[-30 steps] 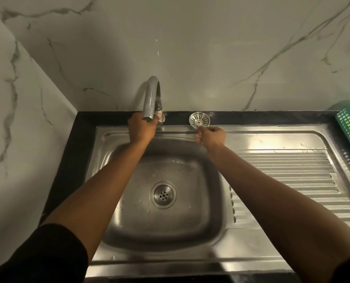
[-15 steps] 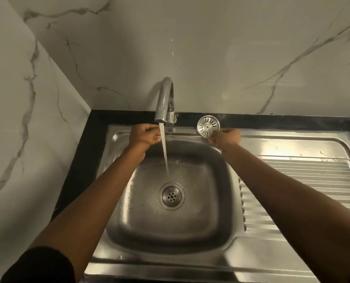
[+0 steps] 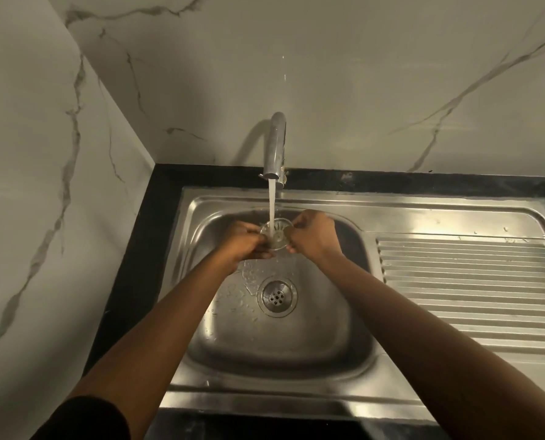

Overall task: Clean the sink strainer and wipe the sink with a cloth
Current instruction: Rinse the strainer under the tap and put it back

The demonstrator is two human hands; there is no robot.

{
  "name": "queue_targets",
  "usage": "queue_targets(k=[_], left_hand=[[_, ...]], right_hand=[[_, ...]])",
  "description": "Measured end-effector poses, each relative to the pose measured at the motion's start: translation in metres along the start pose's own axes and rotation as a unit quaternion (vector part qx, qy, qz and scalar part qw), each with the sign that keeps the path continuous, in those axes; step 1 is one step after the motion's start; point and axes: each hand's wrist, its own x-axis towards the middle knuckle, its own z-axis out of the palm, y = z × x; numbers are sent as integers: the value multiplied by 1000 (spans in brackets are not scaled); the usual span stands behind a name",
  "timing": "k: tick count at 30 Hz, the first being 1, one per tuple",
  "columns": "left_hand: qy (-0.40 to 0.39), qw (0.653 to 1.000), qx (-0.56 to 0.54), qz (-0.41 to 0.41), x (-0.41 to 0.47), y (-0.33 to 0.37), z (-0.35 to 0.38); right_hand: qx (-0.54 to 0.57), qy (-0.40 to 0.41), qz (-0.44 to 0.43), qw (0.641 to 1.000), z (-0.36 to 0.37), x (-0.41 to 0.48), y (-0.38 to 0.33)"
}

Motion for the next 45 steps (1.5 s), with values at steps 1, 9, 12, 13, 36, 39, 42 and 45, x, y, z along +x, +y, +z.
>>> queue_targets(k=[1, 9, 12, 13, 36, 39, 42, 45], left_hand=[[1, 1000, -4, -1, -1, -1, 0], [26, 999, 18, 44, -20, 7, -10], [52, 993, 52, 87, -33, 14, -22], [57, 992, 55, 97, -36, 15, -26], [-8, 993, -70, 93, -45, 10, 18], [18, 992, -83, 98, -53, 15, 9], [50, 990, -58, 117, -63, 17, -5], [72, 986, -26, 150, -74, 18, -19]], right_hand=[[-19, -2, -14, 1000, 0, -2, -1], [-1, -90, 67, 994, 1, -5, 3], [51, -130, 84, 987, 7, -7, -2], [59, -131, 72, 987, 8, -7, -5], [-191, 46, -201, 960, -49, -21, -65], [-176, 21, -156, 972, -51, -22, -60], [-147, -54, -97, 983, -40, -25, -48], [-124, -82, -86, 985, -23, -28, -46]])
